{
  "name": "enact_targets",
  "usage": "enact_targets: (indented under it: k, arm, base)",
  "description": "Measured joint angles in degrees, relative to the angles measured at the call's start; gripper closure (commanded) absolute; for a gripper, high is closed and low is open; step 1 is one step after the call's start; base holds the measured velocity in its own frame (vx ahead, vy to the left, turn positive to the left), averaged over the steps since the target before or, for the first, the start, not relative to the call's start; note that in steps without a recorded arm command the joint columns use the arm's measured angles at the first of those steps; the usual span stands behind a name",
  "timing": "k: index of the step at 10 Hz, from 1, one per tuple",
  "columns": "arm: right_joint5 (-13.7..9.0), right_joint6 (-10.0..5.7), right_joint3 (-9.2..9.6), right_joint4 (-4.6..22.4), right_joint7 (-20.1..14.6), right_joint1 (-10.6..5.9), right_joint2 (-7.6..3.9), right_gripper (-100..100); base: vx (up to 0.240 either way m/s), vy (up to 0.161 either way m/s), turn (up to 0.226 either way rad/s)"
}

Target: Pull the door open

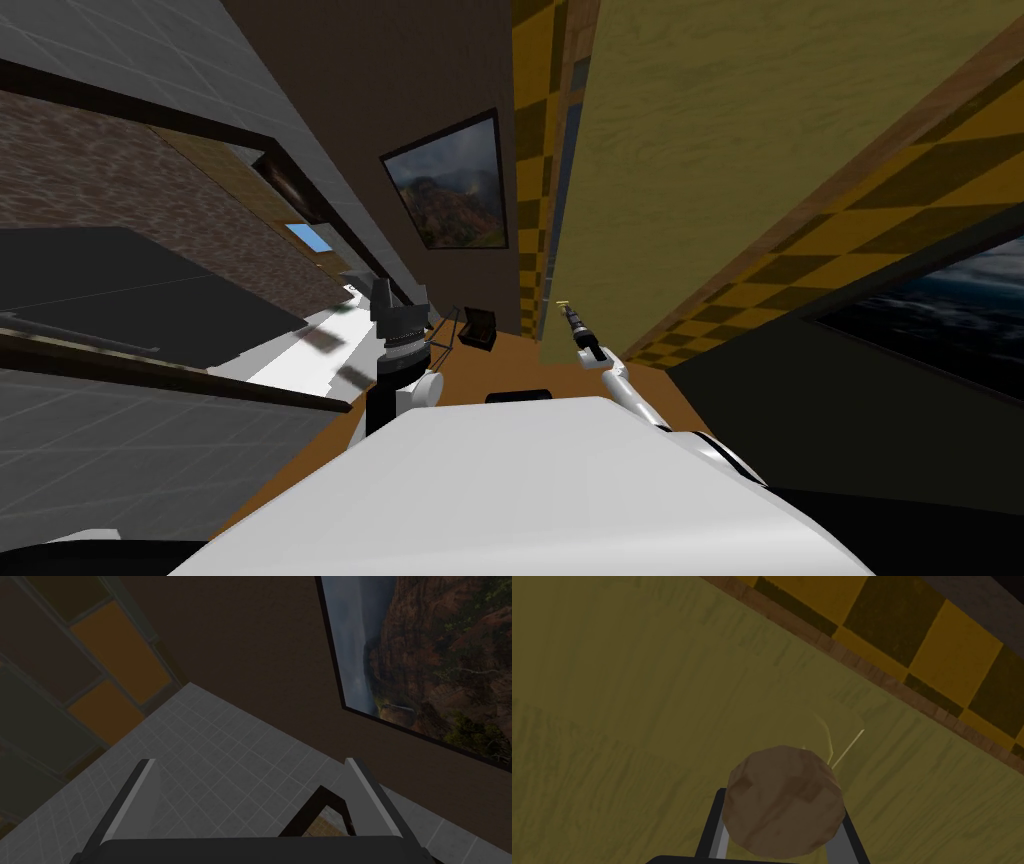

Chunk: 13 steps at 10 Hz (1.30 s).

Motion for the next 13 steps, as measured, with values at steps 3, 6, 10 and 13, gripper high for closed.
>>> enact_targets:
  k: [3,6,10,13]
  arm:
    - [-3.67,0.24,0.05,-0.34,-3.72,0.33,-0.03,100]
    - [-8.11,0.63,0.11,-0.99,-7.87,0.92,-0.1,100]
    - [-14.1,0.92,0.09,-1.79,-13.25,1.89,-0.32,100]
    - [-17.91,0.97,0.33,-1.99,-17.09,2.39,-0.46,100]
  base:
    - [-0.054,-0.027,0.091]
    - [-0.067,-0.047,0.134]
    - [-0.062,-0.031,0.106]
    - [-0.055,-0.033,0.103]
